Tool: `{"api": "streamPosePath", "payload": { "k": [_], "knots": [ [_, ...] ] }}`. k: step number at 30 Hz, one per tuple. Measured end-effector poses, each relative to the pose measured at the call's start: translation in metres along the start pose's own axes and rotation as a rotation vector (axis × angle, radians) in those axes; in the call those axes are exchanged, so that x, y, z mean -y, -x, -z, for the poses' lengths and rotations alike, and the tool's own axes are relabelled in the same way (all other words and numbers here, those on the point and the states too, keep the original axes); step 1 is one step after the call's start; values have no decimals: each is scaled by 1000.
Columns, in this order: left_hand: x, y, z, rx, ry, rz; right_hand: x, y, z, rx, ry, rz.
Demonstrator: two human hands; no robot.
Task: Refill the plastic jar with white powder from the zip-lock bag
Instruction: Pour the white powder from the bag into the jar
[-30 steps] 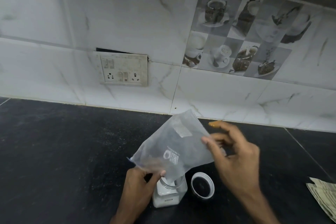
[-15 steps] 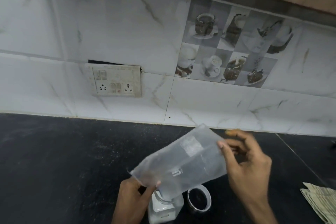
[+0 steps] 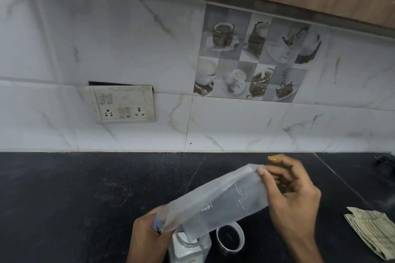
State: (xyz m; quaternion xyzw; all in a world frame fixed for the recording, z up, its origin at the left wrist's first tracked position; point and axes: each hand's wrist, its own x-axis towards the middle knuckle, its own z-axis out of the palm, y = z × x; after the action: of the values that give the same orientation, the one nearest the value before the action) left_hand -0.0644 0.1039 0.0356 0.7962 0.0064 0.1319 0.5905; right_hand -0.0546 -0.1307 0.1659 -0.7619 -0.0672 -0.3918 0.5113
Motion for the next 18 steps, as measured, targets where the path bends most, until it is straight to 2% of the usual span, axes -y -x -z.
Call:
{"api": "streamPosePath", "payload": {
  "k": [4, 11, 15, 18],
  "knots": [
    [-23, -6, 1, -126, 24, -213, -10, 9, 8, -101, -101, -120],
    [-43, -17, 1, -83, 170, -289, -39, 29, 25, -241, -216, -357],
    [-72, -26, 12, -34, 122, -403, -54, 47, 32, -179, -119, -481],
    [-105, -35, 29, 87, -26, -562, -40, 47, 40, -10, 81, -351]
  ]
}}
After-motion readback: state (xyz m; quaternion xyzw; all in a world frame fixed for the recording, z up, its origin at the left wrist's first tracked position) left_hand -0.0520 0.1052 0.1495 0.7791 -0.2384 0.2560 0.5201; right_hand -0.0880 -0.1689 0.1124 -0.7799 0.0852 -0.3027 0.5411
